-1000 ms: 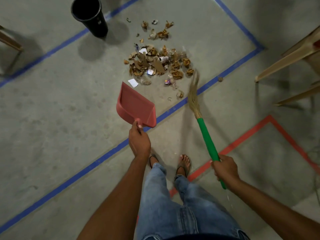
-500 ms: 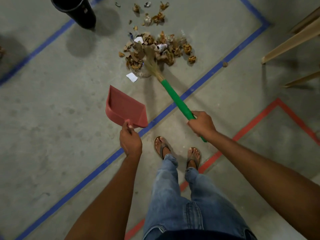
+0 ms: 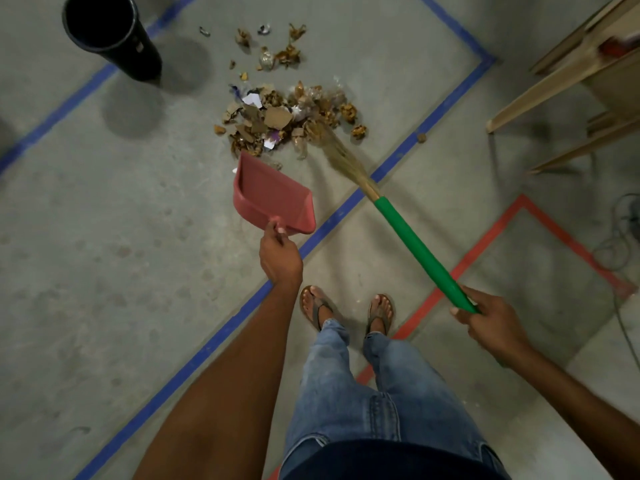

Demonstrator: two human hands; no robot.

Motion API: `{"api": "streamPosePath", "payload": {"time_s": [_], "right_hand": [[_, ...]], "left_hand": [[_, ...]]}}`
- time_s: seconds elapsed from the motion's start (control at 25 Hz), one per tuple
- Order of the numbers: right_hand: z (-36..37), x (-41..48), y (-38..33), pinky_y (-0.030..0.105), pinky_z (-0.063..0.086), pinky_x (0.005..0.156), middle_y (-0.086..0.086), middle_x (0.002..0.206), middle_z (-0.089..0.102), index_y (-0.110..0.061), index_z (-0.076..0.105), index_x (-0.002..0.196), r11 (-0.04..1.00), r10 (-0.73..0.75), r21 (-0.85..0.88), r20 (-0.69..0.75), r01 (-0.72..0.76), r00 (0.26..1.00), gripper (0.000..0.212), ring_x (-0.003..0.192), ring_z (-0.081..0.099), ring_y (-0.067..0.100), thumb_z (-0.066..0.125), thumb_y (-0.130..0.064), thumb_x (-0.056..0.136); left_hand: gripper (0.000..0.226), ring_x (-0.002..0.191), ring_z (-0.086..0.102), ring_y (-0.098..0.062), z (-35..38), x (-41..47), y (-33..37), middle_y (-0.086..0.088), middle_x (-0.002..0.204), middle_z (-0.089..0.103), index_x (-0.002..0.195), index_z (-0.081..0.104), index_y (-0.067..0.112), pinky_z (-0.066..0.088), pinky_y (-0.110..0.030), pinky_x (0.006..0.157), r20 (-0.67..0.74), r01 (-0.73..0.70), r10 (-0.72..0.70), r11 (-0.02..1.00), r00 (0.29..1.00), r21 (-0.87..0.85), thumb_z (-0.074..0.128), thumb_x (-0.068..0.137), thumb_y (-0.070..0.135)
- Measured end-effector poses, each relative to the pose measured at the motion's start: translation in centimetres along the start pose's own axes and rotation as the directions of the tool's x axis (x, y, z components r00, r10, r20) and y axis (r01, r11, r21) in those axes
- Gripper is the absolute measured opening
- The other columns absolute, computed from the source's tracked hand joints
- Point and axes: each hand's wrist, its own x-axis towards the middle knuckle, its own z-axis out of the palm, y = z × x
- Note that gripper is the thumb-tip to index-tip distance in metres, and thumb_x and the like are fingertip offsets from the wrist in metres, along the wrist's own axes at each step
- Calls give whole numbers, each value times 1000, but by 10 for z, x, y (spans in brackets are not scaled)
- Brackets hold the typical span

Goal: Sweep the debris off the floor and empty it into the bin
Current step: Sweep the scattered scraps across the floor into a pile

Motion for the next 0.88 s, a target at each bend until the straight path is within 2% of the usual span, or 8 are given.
{"api": "streamPosePath", "payload": {"time_s": [0.08, 0.2, 0.36, 0.44, 0.56, 0.64, 0.72, 0.88], "right_hand": [[-15, 11, 12, 21, 40, 60, -7, 78, 64, -45, 68, 121, 995, 48, 94, -85, -40, 995, 51, 57, 52, 5, 72, -35, 71], [-42, 41, 17, 25, 46, 65, 3, 85, 69, -27, 68, 131, 993, 100, 78, -187, -87, 977, 54, 69, 62, 23, 74, -27, 77], [-65, 127, -6, 39, 54, 60, 15, 68, 68, -10, 72, 99, 980, 190, -21, -222, -199, 956, 26, 60, 66, 34, 63, -19, 76], [-64, 178, -18, 35, 52, 63, 19, 76, 69, -3, 72, 96, 965, 185, -158, -145, -208, 972, 26, 72, 68, 37, 64, -18, 77], [-57, 217, -41, 30, 51, 69, 20, 90, 73, -6, 74, 101, 938, 111, -331, 20, -99, 994, 30, 88, 72, 37, 64, -22, 78], [-58, 207, -45, 31, 52, 70, 18, 90, 74, -14, 73, 98, 947, 0, -320, 123, 39, 992, 26, 90, 72, 36, 61, -22, 77], [-74, 177, -35, 34, 54, 70, 13, 88, 74, -20, 69, 99, 957, -108, -254, 141, 141, 984, 26, 87, 71, 35, 58, -25, 77], [-132, 134, 27, 41, 57, 83, 13, 114, 74, -30, 55, 141, 932, -170, -305, 115, 198, 979, 53, 104, 69, 37, 65, -26, 89]], "left_hand": [[34, 97, 72, -26, 11, 0, 8, -4, 109, 74, 134, 61, 30, 56, -50, 89, 23, -23, 23, 1000, 999, -10, 43, 106, 36], [33, 98, 72, -24, 21, 1, 21, 1, 113, 74, 133, 60, 36, 58, -50, 89, 41, -32, 34, 999, 999, -33, 43, 105, 39], [33, 100, 72, -22, 32, 4, 33, 7, 121, 72, 133, 59, 39, 58, -49, 90, 10, -30, 31, 998, 999, -54, 43, 105, 43], [34, 101, 73, -22, 37, 4, 33, 10, 123, 70, 132, 57, 43, 58, -50, 91, -18, -30, 29, 998, 999, -57, 41, 103, 49], [39, 100, 73, -21, 45, -5, 31, 13, 120, 70, 132, 55, 44, 59, -50, 90, -88, -2, 0, 1000, 996, -28, 39, 99, 60], [43, 101, 72, -23, 51, -14, 31, 8, 119, 72, 132, 56, 41, 58, -51, 91, -119, 30, -33, 999, 992, -27, 39, 98, 62], [42, 102, 72, -24, 60, -26, 35, 5, 118, 72, 133, 55, 40, 57, -51, 92, -142, 51, -55, 998, 988, -26, 38, 99, 60], [37, 99, 72, -26, 82, -42, 62, 3, 118, 73, 134, 58, 36, 56, -52, 92, -164, 76, -76, 997, 984, -5, 40, 103, 45]]}}
